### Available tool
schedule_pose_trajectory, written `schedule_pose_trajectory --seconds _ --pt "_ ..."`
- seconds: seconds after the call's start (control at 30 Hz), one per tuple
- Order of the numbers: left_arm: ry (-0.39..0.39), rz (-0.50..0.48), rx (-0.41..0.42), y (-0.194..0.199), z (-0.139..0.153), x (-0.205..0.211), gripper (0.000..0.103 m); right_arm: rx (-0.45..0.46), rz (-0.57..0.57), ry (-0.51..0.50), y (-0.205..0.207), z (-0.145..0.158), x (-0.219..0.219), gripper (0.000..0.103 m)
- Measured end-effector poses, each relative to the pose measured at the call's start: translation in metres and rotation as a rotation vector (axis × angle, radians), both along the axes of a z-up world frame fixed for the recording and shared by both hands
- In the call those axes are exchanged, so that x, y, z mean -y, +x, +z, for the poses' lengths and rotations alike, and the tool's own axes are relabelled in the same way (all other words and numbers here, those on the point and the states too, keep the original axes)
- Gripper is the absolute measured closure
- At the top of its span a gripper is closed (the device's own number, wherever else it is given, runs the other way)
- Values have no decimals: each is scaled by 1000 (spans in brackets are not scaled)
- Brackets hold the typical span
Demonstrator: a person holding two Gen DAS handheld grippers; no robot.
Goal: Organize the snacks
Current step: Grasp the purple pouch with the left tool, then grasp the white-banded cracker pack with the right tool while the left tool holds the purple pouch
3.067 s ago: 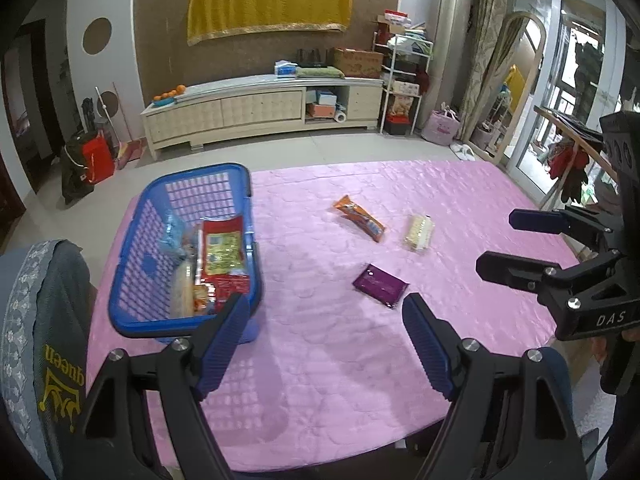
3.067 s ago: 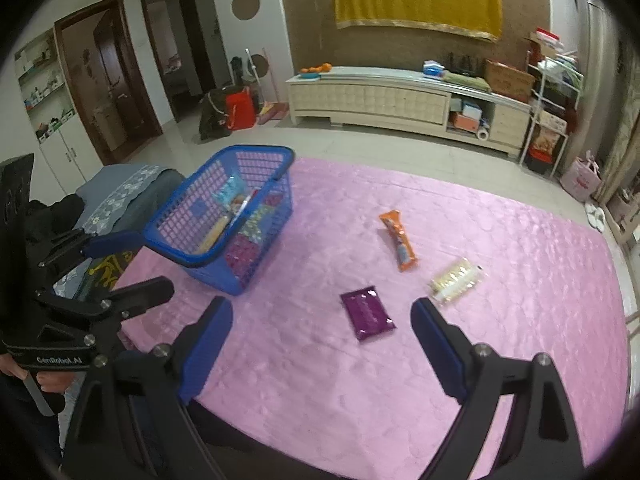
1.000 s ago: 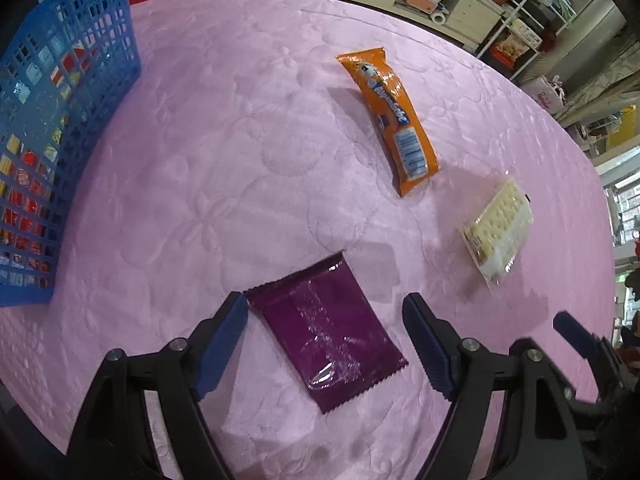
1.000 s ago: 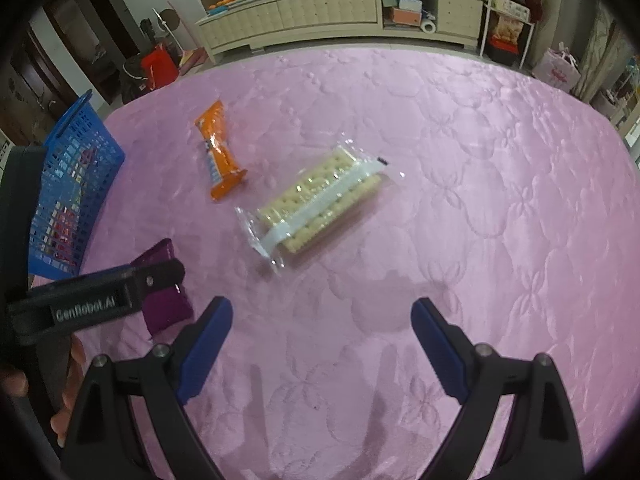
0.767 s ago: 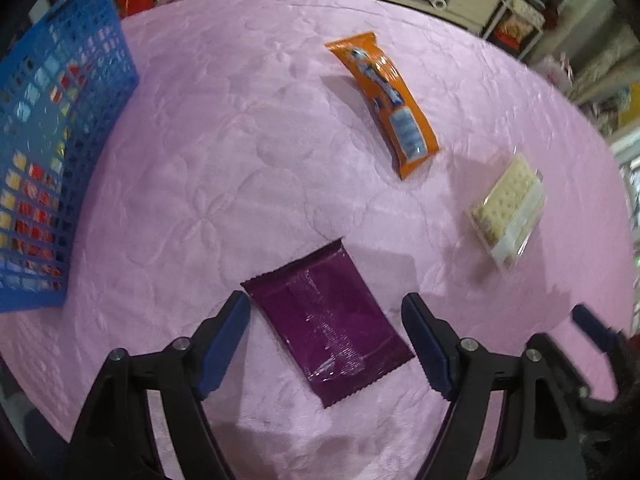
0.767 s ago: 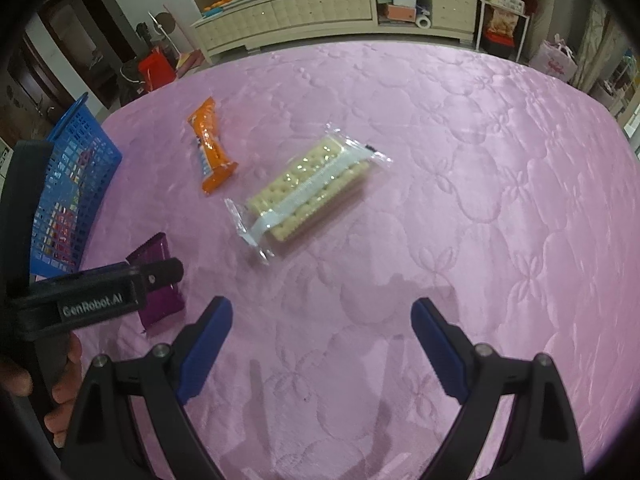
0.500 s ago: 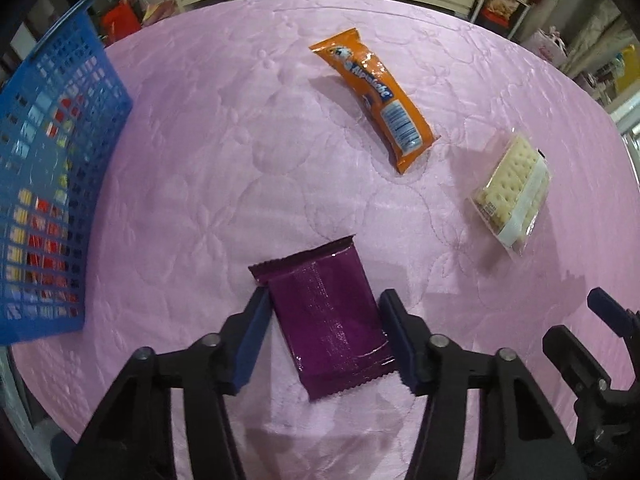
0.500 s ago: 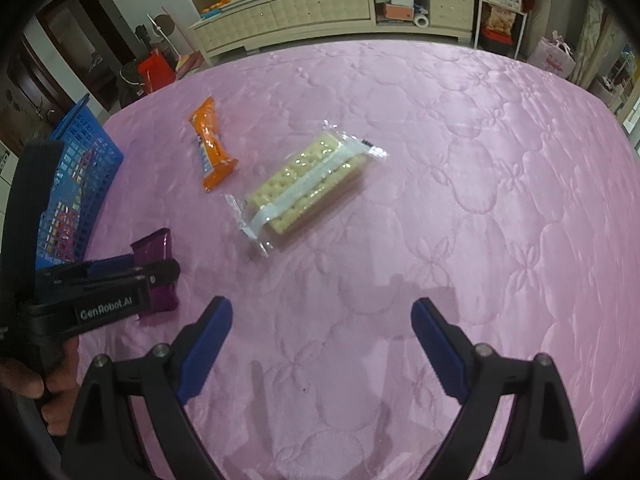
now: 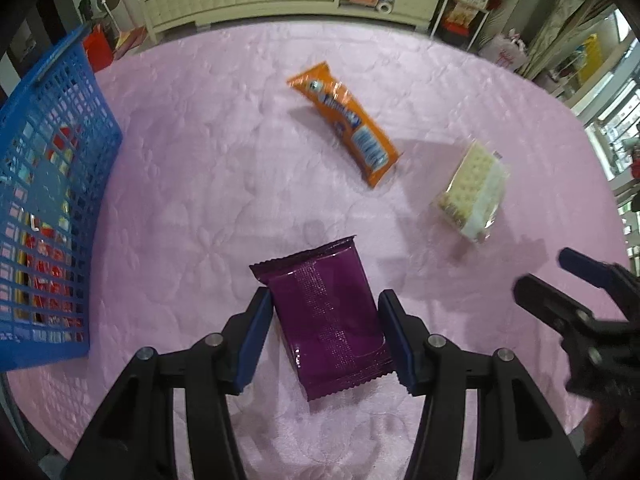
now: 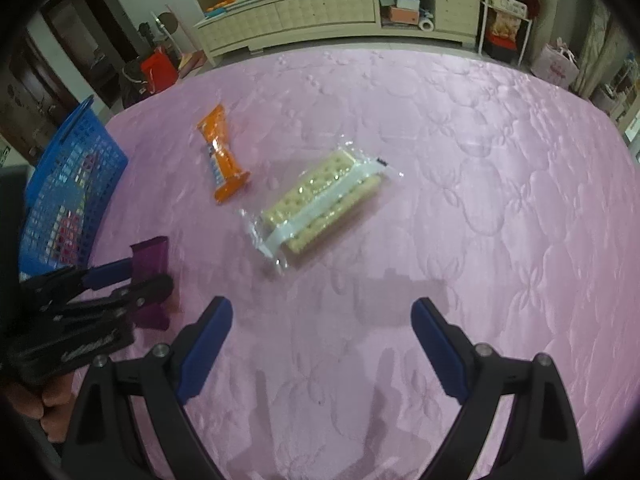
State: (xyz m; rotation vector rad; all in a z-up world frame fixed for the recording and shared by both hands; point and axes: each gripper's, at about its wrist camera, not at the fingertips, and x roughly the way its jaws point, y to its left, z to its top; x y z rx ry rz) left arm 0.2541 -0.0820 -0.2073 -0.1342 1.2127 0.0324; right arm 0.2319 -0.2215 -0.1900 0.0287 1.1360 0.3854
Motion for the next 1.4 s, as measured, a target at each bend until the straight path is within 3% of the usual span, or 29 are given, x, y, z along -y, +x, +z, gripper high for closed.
schedule_pose_trajectory --seconds 0.17,0.37,0.47,0.67,0.8,0.9,0.93,0.97,1.03,1.17,1.4 --pt "-2 -32 55 1 17 -10 51 -62 -91 39 23 -5 0 10" --pt "48 -90 125 18 30 -10 51 -113 -191 64 52 -10 -13 10" --pt "65 -95 145 26 33 -13 51 -111 -232 -28 64 -12 -25 10" --pt "103 -100 218 43 35 -14 51 -120 -311 -6 83 -16 -39 10" --pt "88 -95 208 48 28 -19 51 -139 -339 -42 93 -24 -46 10" --pt "88 -101 206 51 24 -22 51 -132 -322 -78 96 -24 -60 13" --pt "88 -102 204 50 23 -23 51 -119 -308 -114 93 -24 -66 21" --pt "86 -101 203 49 22 -25 51 -96 -291 -152 91 -23 -71 37" --pt "76 -99 200 46 20 -28 51 -87 -254 -149 89 -23 -78 46" --pt "76 -96 203 37 22 -27 51 -104 -206 -80 76 -19 -76 49" --pt "69 -103 234 11 42 -28 51 -33 -123 -17 29 18 -73 49"
